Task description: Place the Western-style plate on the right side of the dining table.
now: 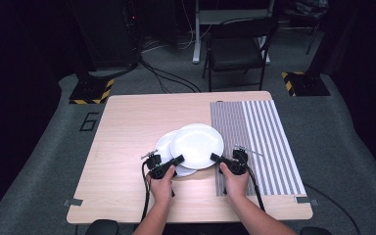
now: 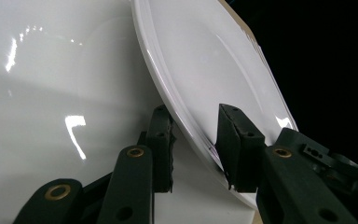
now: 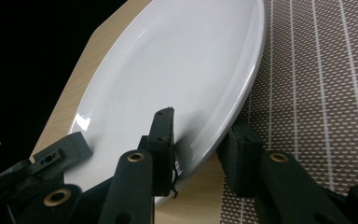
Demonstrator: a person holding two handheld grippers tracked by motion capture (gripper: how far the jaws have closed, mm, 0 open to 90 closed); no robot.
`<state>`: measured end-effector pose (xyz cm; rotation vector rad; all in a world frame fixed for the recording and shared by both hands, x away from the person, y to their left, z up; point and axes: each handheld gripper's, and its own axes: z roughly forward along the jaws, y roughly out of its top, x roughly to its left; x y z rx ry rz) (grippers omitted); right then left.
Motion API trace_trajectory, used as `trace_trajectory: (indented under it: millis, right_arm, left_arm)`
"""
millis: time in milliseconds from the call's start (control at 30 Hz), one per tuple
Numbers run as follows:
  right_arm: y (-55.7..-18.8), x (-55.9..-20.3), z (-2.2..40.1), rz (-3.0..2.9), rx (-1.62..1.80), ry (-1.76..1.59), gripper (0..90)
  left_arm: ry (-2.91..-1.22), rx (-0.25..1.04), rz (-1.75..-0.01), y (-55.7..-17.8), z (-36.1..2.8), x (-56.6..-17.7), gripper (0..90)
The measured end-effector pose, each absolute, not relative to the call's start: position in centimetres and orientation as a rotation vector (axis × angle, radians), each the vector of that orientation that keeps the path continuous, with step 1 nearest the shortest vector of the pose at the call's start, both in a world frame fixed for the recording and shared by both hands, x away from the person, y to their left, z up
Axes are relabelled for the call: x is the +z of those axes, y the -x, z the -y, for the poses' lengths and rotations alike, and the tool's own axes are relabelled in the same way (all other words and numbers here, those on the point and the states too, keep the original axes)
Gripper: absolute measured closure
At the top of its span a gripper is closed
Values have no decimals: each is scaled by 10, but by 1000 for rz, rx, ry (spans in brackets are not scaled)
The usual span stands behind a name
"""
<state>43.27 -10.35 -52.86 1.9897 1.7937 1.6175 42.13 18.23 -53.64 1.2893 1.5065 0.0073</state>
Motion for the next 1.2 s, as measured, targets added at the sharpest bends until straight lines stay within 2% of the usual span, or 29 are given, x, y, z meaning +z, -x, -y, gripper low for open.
trace_trajectory:
  millis: [467,1200]
  right_arm:
    - [-431,-528,103,-1793,1618,-1981,680]
    - [-425,-521,104,-1830,1624,-1927,666]
  left_arm:
    - [-1243,16,-1525,-421,-177,-539,694]
    - [-1280,76,-1488,-419,-175,-534,667]
